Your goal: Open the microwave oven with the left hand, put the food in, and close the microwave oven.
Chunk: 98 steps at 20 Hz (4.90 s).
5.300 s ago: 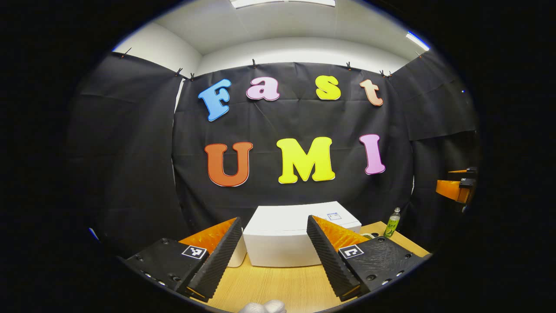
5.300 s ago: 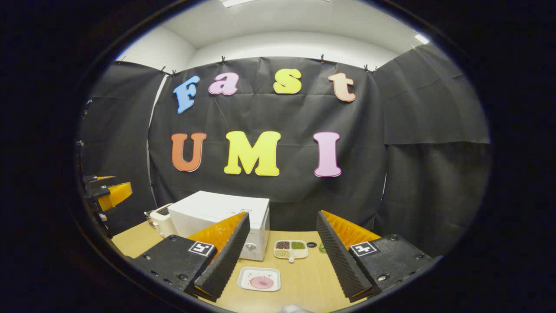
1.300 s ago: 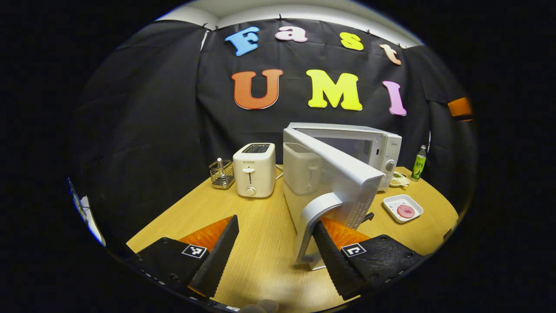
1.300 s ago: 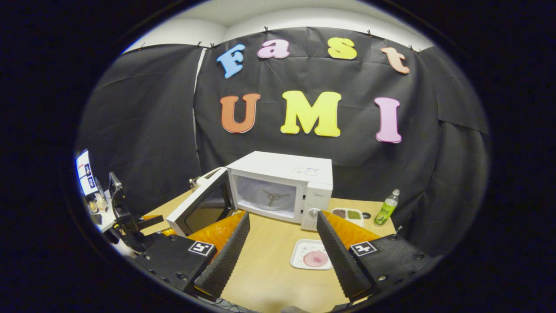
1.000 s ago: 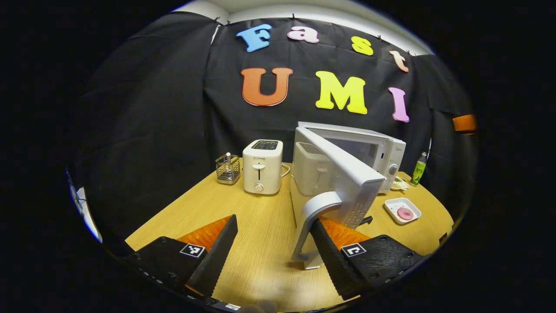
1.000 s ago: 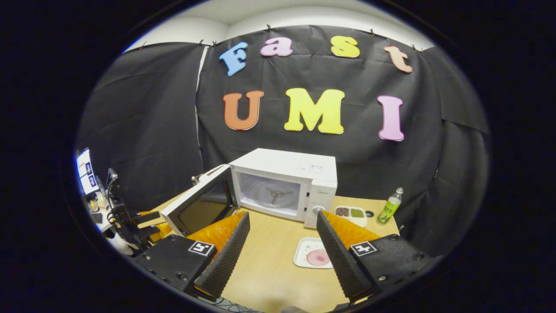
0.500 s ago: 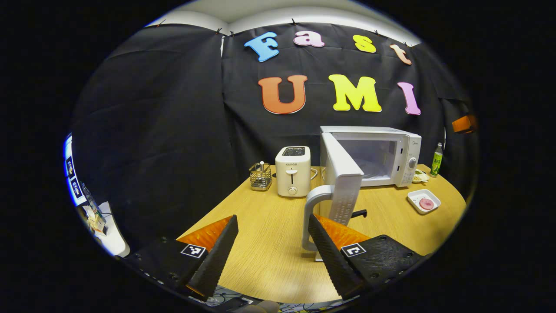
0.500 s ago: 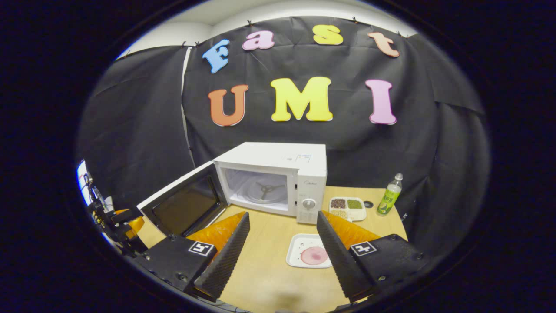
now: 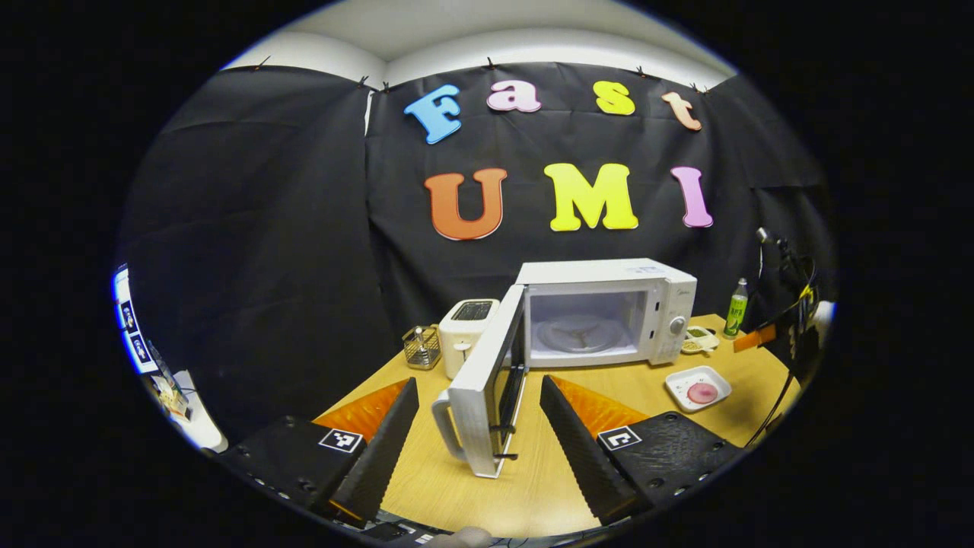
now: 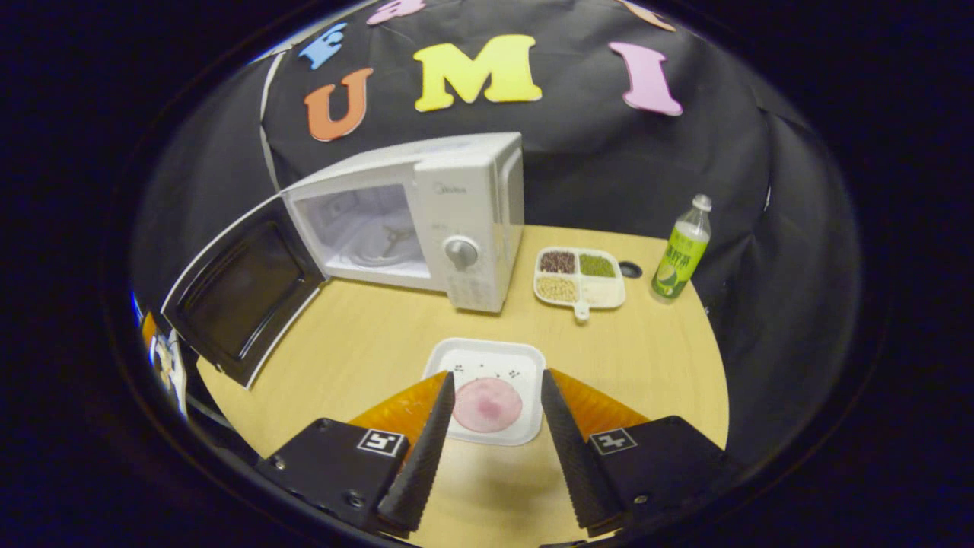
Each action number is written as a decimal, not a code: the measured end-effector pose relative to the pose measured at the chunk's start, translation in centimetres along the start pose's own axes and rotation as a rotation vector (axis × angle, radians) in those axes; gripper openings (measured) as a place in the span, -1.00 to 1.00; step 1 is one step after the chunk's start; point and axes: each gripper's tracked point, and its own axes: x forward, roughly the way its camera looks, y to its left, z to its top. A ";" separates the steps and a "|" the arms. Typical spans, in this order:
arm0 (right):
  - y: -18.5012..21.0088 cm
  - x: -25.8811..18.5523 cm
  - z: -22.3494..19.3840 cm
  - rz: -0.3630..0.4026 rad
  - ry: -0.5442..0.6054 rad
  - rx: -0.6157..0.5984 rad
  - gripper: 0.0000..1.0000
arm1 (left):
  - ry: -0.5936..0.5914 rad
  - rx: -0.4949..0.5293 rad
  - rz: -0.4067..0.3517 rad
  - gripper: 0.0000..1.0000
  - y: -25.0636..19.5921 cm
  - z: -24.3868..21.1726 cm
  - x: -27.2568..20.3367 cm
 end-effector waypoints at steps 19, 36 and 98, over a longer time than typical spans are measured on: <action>-3.6 9.0 -6.2 0.149 0.552 0.237 -0.92 | 0.006 0.035 0.131 0.93 -7.5 3.8 -1.7; 2.5 5.3 -2.6 0.500 0.315 0.527 -0.93 | 0.031 0.068 0.128 0.92 -9.0 7.0 -1.8; 20.6 -2.2 15.5 0.027 -0.538 0.206 1.00 | -0.021 0.034 -0.033 0.93 8.0 6.4 3.5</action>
